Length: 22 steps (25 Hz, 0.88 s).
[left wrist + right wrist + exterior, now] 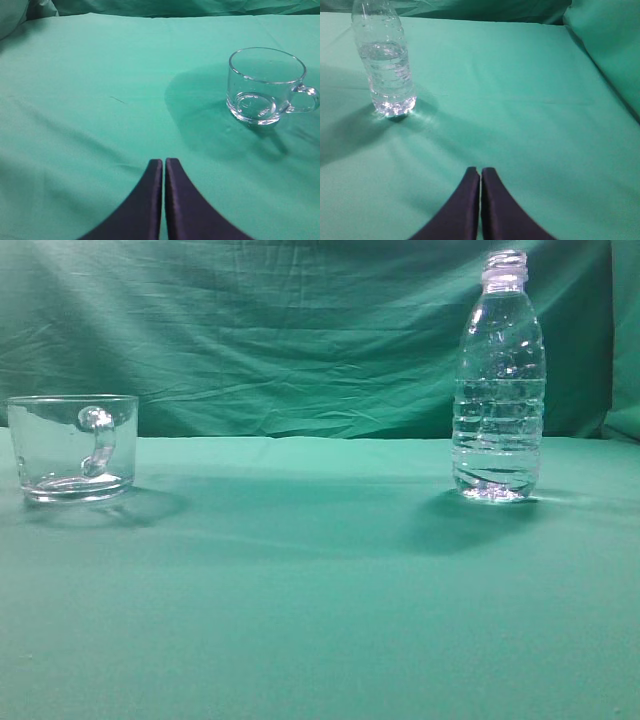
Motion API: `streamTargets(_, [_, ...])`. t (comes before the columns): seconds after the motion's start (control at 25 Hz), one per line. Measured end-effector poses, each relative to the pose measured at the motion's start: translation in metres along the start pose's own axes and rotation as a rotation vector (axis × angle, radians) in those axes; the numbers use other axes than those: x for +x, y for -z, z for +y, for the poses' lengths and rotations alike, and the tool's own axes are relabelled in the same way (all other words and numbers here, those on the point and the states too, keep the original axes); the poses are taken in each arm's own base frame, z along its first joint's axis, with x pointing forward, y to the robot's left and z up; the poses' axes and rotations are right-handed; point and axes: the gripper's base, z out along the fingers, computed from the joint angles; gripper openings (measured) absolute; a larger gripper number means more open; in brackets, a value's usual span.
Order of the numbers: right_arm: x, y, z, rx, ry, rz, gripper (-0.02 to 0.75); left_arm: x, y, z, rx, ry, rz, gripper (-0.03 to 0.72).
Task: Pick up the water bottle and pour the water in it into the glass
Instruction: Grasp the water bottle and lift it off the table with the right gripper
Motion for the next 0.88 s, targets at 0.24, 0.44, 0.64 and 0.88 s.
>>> streamTargets(0.24, [0.0,0.0,0.0,0.0,0.0,0.0,0.0,0.0,0.0,0.0,0.0,0.0,0.0,0.0])
streamTargets(0.44, [0.0,0.0,0.0,0.0,0.0,0.0,0.0,0.0,0.0,0.0,0.0,0.0,0.0,0.0])
streamTargets(0.64, [0.0,0.0,0.0,0.0,0.0,0.0,0.0,0.0,0.0,0.0,0.0,0.0,0.0,0.0])
streamTargets(0.88, [0.0,0.0,0.0,0.0,0.0,0.0,0.0,0.0,0.0,0.0,0.0,0.0,0.0,0.0])
